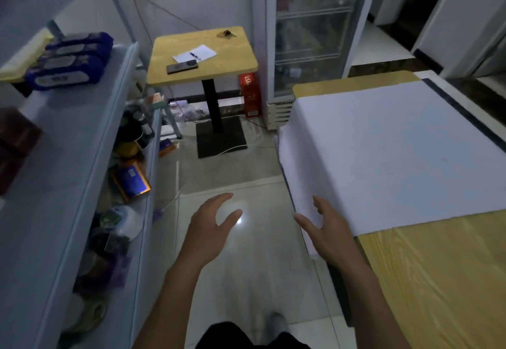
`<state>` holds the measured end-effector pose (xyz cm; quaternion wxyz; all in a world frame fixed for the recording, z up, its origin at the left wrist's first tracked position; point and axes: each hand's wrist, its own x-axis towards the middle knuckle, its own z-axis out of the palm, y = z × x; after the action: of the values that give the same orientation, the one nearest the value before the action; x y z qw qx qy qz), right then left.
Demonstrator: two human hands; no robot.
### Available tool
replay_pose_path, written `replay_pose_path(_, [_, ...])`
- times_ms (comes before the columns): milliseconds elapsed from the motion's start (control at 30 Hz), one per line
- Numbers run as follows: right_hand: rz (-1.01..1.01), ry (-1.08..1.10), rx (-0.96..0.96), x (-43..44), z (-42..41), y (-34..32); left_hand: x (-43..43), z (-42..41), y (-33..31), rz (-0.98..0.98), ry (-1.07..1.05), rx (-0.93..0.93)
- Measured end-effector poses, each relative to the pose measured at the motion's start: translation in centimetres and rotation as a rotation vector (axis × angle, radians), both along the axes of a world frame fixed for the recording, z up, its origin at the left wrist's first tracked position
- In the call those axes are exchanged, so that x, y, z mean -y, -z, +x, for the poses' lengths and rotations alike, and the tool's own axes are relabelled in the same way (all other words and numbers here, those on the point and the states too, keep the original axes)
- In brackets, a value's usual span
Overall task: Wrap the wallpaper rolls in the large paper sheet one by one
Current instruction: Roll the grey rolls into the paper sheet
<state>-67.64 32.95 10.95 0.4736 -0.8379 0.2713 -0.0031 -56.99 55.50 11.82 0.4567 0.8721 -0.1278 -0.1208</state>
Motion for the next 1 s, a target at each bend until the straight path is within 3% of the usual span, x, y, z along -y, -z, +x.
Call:
replay_pose_path(533, [-0.039,0.464,-0.122,0.2,15.6,4.0,10.6,24.6,4.8,0.084,0.594,-0.102])
replay_pose_path(1000, [0.080,0.705,-0.260,3.5,20.3,10.9,21.3,30.5,12.6,0.403,1.078,0.133])
